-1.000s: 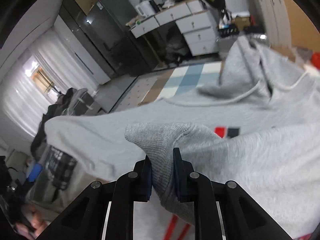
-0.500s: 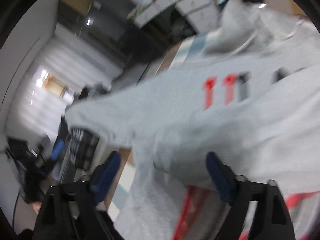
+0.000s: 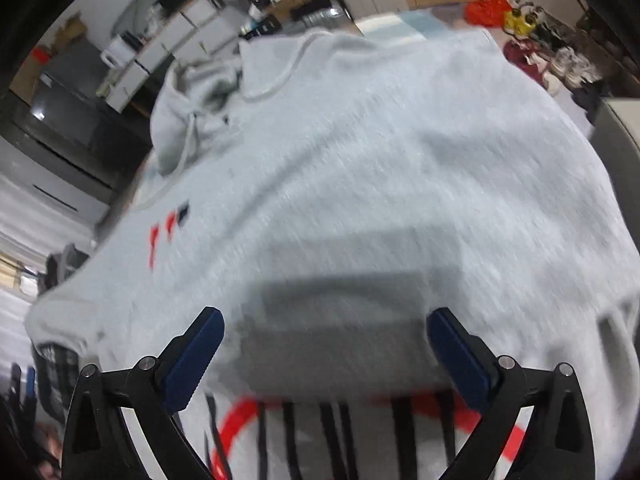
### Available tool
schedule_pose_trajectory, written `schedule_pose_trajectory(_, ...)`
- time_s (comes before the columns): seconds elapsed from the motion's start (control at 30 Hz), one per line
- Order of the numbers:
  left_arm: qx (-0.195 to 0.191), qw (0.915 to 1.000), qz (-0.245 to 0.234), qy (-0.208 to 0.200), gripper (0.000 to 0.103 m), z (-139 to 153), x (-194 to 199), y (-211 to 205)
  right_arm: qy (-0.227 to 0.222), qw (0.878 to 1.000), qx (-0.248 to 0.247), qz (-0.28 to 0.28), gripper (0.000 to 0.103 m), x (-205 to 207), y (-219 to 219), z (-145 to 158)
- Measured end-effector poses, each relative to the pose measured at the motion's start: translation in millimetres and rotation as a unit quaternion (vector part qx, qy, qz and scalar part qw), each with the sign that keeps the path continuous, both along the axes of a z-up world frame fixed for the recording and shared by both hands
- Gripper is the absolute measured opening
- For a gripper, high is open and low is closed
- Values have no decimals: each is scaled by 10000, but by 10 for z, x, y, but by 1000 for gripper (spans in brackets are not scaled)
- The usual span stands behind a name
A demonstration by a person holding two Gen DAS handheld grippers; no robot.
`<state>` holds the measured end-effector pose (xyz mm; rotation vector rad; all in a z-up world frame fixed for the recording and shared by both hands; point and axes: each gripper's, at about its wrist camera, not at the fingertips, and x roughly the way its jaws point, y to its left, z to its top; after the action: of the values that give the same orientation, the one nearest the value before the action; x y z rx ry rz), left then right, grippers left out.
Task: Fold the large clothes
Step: 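Open the right gripper and withdraw from the folded sleeve, then grasp the other sleeve cuff with the left gripper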
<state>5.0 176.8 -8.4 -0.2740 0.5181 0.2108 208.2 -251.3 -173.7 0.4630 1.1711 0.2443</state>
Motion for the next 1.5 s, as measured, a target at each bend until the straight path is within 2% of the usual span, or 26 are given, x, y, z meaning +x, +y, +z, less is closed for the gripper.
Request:
schedule_pose_trajectory(0.1, 75, 9996, 189, 180, 102, -41, 17, 20, -529, 9972, 535, -37, 103, -324, 0, 235)
schedule_pose_trajectory(0.2, 145, 9992, 302, 237, 102, -55, 23, 16, -1194, 9871, 1057, 97, 103, -776, 165, 551)
schedule_pose_trajectory(0.3, 467, 9971, 591, 147, 102, -44, -36, 13, -1884, 9685, 1595, 322, 103, -1322, 415, 853)
schedule_pose_trajectory(0.4, 526, 9954, 780, 203, 102, -50, -100, 35, -2159, 9536, 1964, 735, 103, -1644, 711, 1024)
schedule_pose_trajectory(0.43, 429, 9952, 847, 219, 102, -46, -149, 68, -2353, 9510, 1802, 882, 103, -1787, 811, 1104)
schedule_pose_trajectory(0.5, 200, 9961, 843, 148, 102, -19, -250, 123, -3065, 9422, 676, 1168, 103, -2088, 1005, 1303)
schedule_pose_trajectory(0.53, 151, 9966, 799, 116, 102, 6, -299, 141, -3452, 9305, 80, 1219, 103, -2237, 1078, 1378)
schedule_pose_trajectory(0.57, 215, 9967, 778, 103, 102, 43, -366, 161, -3836, 9138, -504, 1236, 103, -2366, 1150, 1446)
schedule_pose_trajectory(0.63, 414, 9956, 842, 85, 102, 122, -454, 205, -4511, 8670, -1730, 1219, 103, -2599, 1267, 1573)
schedule_pose_trajectory(0.7, 486, 9932, 1061, 24, 102, 264, -571, 393, -4742, 8462, -2127, 1178, 103, -2672, 1280, 1647)
schedule_pose_trajectory(0.73, 450, 9922, 1165, -10, 102, 319, -610, 479, -4794, 8436, -2106, 1185, 103, -2698, 1267, 1695)
schedule_pose_trajectory(0.83, 231, 9826, 1842, -49, 102, 524, -775, 927, -4884, 8505, -1652, 1041, 103, -2695, 1216, 1791)
schedule_pose_trajectory(0.87, 10, 9818, 1900, -74, 102, 579, -799, 1121, -4876, 8575, -1366, 906, 103, -2662, 1181, 1797)
schedule_pose_trajectory(0.93, -386, 9780, 2048, 125, 102, 620, -779, 1458, -4774, 8709, -749, 889, 103, -2627, 1137, 1725)
schedule_pose_trajectory(1.03, -1667, 9635, 2063, 360, 102, 474, -748, 2085, -4472, 8900, -88, 881, 103, -2538, 1122, 1502)
schedule_pose_trajectory(1.1, -2565, 9453, 1965, 457, 102, 245, -704, 2460, -4172, 9034, -58, 993, 103, -2479, 1147, 1347)
schedule_pose_trajectory(1.2, -3158, 9306, 1773, 532, 102, -33, -607, 2715, -3948, 9116, -133, 1141, 103, -2474, 1150, 1229)
schedule_pose_trajectory(1.27, -3662, 9168, 1536, 424, 102, -220, -532, 2824, -3862, 9152, -66, 1148, 103, -2482, 1109, 1163)
schedule_pose_trajectory(1.33, -3975, 9071, 1322, 422, 102, -345, -458, 2899, -3814, 9176, 15, 1122, 103, -2492, 1047, 1138)
schedule_pose_trajectory(1.4, -3996, 9052, 1378, 435, 102, -424, -364, 2924, -3745, 9206, 167, 1094, 103, -2464, 1023, 1121)
schedule_pose_trajectory(1.5, -4045, 9040, 1371, 199, 102, -421, -270, 2943, -3688, 9217, 457, 1108, 103, -2396, 990, 1108)
